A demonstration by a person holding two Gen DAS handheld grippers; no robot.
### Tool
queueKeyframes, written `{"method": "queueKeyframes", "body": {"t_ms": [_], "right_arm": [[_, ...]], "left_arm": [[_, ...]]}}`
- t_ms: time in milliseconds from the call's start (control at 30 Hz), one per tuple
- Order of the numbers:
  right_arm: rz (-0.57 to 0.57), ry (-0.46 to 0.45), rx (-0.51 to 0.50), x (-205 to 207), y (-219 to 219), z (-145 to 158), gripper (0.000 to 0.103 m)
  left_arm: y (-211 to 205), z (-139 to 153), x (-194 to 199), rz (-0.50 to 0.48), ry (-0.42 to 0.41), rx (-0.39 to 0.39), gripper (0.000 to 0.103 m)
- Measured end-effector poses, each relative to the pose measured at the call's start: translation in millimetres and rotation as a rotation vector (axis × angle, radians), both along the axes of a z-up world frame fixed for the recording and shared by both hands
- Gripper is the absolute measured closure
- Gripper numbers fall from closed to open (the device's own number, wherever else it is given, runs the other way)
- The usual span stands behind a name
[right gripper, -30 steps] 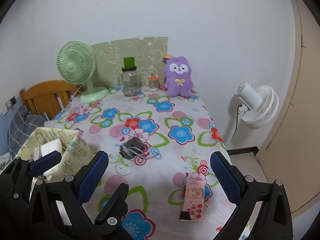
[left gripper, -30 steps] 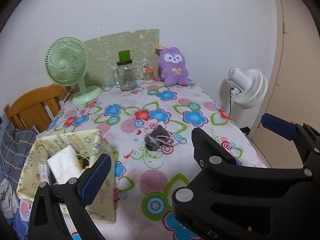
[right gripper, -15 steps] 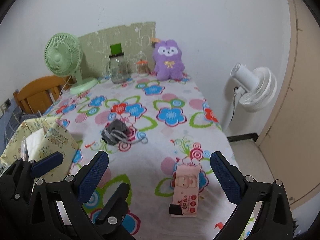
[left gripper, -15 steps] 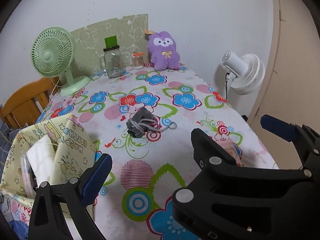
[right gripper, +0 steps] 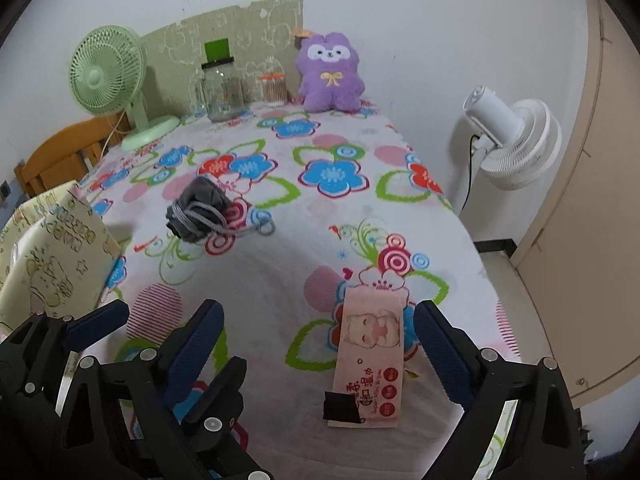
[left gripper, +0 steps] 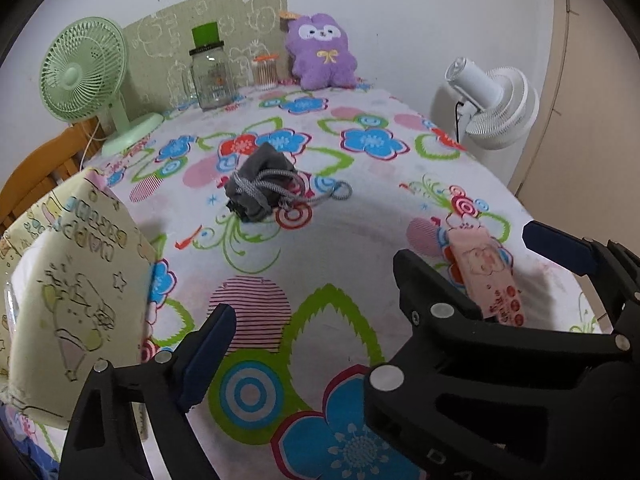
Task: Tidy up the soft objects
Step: 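Move the right tool to the pink wipes pack and close on it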
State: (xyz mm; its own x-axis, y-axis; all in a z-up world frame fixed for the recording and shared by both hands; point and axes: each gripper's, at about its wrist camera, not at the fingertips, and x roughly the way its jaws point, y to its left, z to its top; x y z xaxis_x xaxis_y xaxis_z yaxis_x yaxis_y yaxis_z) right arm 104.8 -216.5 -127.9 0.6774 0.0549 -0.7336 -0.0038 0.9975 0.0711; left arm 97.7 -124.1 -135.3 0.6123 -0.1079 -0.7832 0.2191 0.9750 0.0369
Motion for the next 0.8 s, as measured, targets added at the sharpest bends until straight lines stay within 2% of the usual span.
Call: {"method": "queueKeyframes", "body": {"t_ms": [167, 300, 467, 533, 633, 800], "right_arm": [[-0.019, 0.042, 0.015, 6, -7, -13, 0.012], [-0.024, 0.069, 0.027, 10, -12, -20, 0.023], [-0.021, 0.063, -0.007, 13, -10, -22, 0.047], [-0.024, 0.058, -0.023, 14, -11, -22, 0.063], [-0.018, 0.056, -0.033, 16, -13, -22, 0.068], [-0.02, 0.062, -0.04, 16, -15, -22, 0.069]], "left_arm": [[-1, -7, 4, 0.001, 0.024, 0.006, 0.012], [-2, -11, 7, 0.002, 0.037, 0.013, 0.013], [-4, -15, 11, 0.003, 0.048, 0.022, 0.014], [-4, -15, 12, 0.003, 0.049, 0.024, 0.014], [-5, -16, 14, 0.001, 0.047, 0.028, 0.014], [-8, -15, 13, -0.006, 0.052, 0.028, 0.015]]}}
